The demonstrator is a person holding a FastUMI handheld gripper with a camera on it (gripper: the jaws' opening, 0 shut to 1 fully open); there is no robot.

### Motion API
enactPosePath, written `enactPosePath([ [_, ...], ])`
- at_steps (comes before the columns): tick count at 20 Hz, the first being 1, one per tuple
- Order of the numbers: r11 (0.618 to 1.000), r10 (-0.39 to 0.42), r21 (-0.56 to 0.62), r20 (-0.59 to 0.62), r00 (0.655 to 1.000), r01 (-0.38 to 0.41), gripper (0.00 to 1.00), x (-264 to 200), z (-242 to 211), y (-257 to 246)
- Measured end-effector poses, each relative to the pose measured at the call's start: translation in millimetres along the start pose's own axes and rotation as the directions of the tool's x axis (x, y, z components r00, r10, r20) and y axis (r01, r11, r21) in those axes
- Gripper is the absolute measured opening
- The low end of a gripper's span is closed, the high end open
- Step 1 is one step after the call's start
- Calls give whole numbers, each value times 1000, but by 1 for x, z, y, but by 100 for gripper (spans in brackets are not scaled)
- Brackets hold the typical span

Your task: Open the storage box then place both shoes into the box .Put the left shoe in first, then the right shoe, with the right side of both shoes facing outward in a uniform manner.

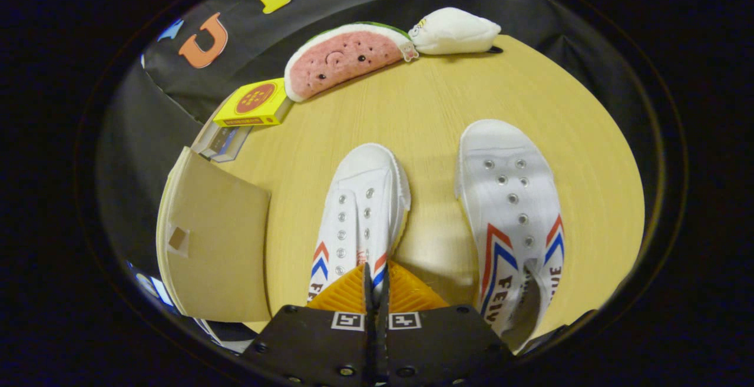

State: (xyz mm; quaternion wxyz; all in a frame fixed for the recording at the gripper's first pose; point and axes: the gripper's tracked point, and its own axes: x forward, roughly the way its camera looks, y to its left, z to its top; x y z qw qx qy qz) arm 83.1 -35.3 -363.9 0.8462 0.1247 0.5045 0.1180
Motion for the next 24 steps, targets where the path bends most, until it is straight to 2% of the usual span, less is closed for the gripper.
enactPosePath([
  [3, 997, 40, 69, 20, 999, -41, 0, -22, 4, 16],
  [7, 997, 53, 47, 72, 996, -56, 0, -66, 14, 45],
  [15, 992, 125, 8, 196, 973, -129, 0, -140, 43, 176],
  [18, 989, 147, -45, 223, 964, -140, 0, -140, 38, 238],
  [24, 986, 152, -93, 170, 974, -137, 0, -85, -2, 321],
])
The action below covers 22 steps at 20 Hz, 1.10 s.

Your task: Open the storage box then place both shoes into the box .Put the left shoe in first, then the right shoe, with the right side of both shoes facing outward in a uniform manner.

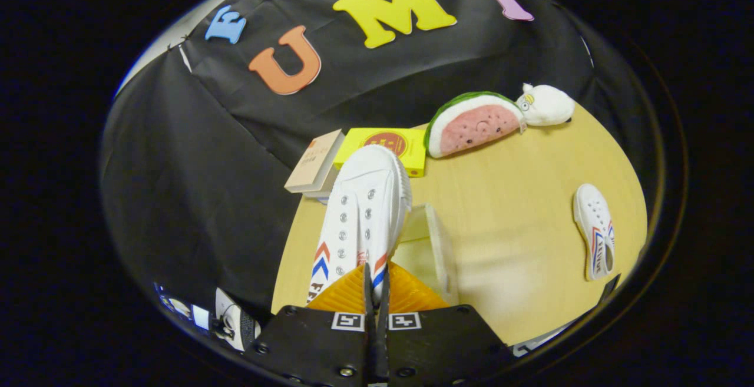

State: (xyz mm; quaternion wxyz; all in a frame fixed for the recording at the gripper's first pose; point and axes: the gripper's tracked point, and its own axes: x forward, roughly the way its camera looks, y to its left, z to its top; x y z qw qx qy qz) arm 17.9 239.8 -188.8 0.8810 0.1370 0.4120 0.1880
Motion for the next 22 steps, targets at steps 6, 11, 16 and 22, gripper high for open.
enactPosePath([
  [6, 998, -55, -45, -40, 998, 54, 0, 45, -42, 17],
  [11, 994, -106, -47, -84, 991, 103, 0, 67, -67, 7],
  [16, 993, -111, -62, -120, 987, 104, 0, 86, -81, 8],
  [22, 995, -95, -27, -164, 982, 92, 7, 101, -89, 13],
])
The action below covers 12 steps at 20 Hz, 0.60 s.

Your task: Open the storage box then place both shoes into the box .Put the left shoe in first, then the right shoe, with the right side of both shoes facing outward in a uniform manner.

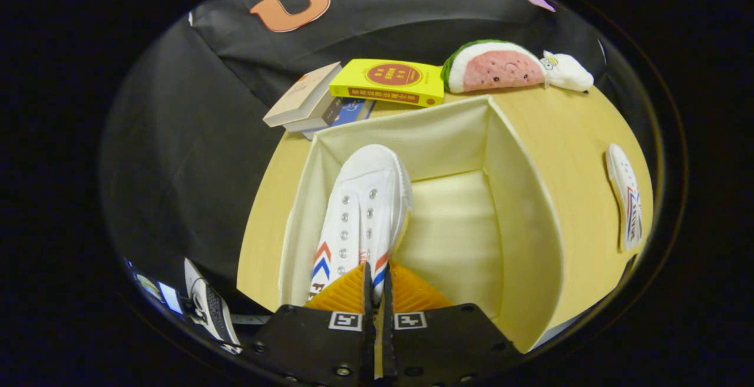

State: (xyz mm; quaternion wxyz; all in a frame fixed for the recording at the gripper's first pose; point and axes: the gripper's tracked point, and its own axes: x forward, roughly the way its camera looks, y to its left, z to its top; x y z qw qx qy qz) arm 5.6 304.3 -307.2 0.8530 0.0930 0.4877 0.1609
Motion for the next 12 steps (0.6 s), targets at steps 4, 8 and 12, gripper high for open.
enactPosePath([
  [4, 998, 50, -41, 43, 998, -49, 43, -11, 15, 11],
  [8, 993, 59, -111, 130, 990, -45, 85, -39, 35, 10],
  [12, 983, 50, -185, 232, 971, -6, 95, -80, 53, -9],
])
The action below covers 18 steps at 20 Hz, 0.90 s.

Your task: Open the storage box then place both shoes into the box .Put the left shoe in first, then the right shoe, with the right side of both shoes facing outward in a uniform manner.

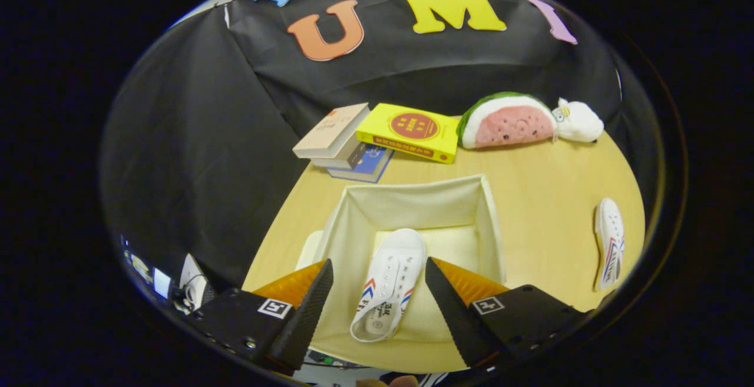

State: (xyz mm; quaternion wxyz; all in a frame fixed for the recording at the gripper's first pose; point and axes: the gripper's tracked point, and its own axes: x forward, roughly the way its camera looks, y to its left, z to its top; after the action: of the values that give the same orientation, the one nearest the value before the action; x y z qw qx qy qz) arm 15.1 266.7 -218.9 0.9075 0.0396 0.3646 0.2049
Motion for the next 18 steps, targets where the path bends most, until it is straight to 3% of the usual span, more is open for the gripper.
enactPosePath([
  [4, 997, -27, -73, 117, 993, 35, 96, -46, 27, -37],
  [12, 991, -107, -44, 301, 948, 126, 96, -128, 70, -157],
  [18, 977, -210, 21, 288, 934, 213, 96, -152, 52, -259],
])
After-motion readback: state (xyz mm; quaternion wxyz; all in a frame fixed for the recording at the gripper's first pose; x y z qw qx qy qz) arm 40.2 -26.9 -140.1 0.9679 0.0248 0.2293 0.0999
